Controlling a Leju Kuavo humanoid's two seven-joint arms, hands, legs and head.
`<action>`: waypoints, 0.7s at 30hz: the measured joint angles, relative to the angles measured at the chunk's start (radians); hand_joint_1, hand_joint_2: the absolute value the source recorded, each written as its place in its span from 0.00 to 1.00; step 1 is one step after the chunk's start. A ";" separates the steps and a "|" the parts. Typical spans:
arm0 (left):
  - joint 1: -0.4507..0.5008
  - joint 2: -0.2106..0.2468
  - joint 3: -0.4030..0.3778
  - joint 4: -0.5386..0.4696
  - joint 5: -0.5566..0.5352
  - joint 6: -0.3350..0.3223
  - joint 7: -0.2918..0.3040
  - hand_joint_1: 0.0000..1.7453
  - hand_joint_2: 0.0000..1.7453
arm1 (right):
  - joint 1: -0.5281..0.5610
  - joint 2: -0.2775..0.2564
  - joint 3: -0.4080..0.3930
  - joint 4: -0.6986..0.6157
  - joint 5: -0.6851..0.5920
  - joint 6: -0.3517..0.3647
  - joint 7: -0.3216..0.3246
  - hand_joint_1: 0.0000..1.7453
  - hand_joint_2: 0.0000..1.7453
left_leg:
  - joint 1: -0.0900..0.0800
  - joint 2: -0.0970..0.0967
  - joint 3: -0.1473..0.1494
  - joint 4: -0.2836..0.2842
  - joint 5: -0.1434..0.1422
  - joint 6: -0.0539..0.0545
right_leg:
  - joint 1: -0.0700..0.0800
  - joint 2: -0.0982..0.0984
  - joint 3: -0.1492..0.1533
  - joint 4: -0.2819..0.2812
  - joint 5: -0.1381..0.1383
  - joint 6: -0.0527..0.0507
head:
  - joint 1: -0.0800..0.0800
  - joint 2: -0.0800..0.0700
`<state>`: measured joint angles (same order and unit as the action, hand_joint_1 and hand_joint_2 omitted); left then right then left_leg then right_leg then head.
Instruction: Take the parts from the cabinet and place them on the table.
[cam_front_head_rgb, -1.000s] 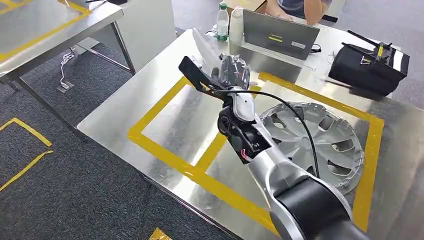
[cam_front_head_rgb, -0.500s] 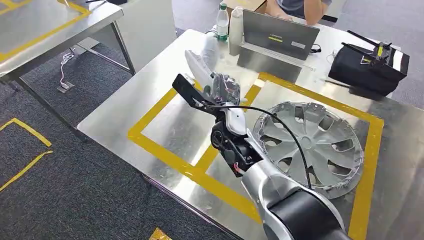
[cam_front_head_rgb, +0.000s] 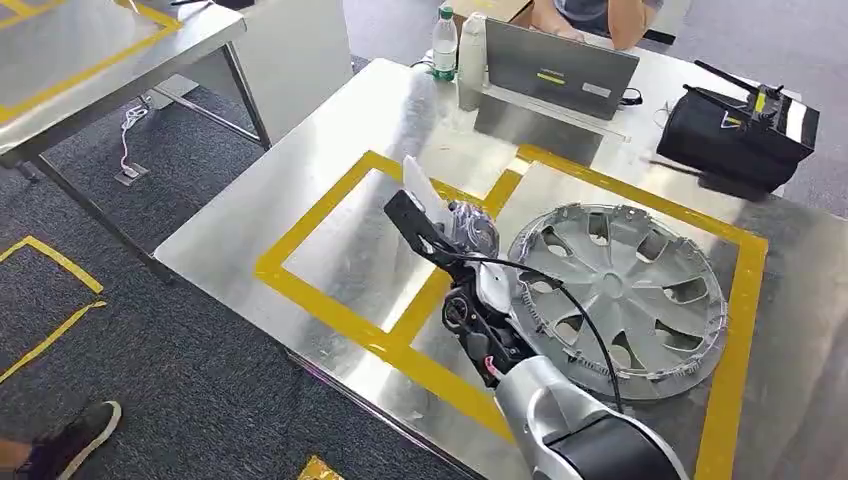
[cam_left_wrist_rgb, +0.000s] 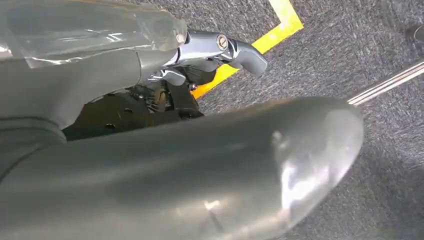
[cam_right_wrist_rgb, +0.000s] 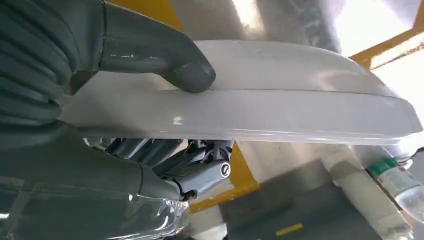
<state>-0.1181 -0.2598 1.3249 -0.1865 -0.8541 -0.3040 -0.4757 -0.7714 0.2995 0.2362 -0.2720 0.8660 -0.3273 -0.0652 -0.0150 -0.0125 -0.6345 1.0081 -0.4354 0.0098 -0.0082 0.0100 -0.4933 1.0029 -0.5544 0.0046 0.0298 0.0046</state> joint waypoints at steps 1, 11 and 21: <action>0.000 0.000 0.000 0.000 0.002 0.000 0.000 0.00 0.00 | 0.008 0.000 -0.008 0.000 -0.002 0.002 -0.002 1.00 1.00 | 0.000 0.000 0.000 0.000 0.000 0.000 | 0.000 0.000 0.000 0.000 0.000 0.000 | 0.000 0.000; -0.001 0.000 0.005 0.000 0.023 0.000 0.006 0.00 0.00 | 0.046 0.010 -0.041 0.001 -0.002 0.027 -0.020 1.00 1.00 | 0.000 0.000 0.002 0.000 0.000 0.000 | 0.000 0.000 0.001 0.000 0.000 0.000 | 0.000 0.000; -0.005 0.000 0.019 0.000 0.038 0.030 0.038 0.00 0.00 | 0.072 0.019 -0.063 0.001 -0.006 0.064 -0.052 1.00 1.00 | 0.000 0.000 0.005 0.000 0.000 0.000 | 0.000 0.000 0.004 0.000 0.000 0.000 | 0.000 0.000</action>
<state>-0.1234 -0.2602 1.3436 -0.1865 -0.8164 -0.2737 -0.4380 -0.6998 0.3185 0.1736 -0.2708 0.8599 -0.2636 -0.1167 -0.0151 -0.0122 -0.6295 1.0080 -0.4355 0.0098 -0.0083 0.0101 -0.4893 1.0024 -0.5546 0.0045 0.0298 0.0046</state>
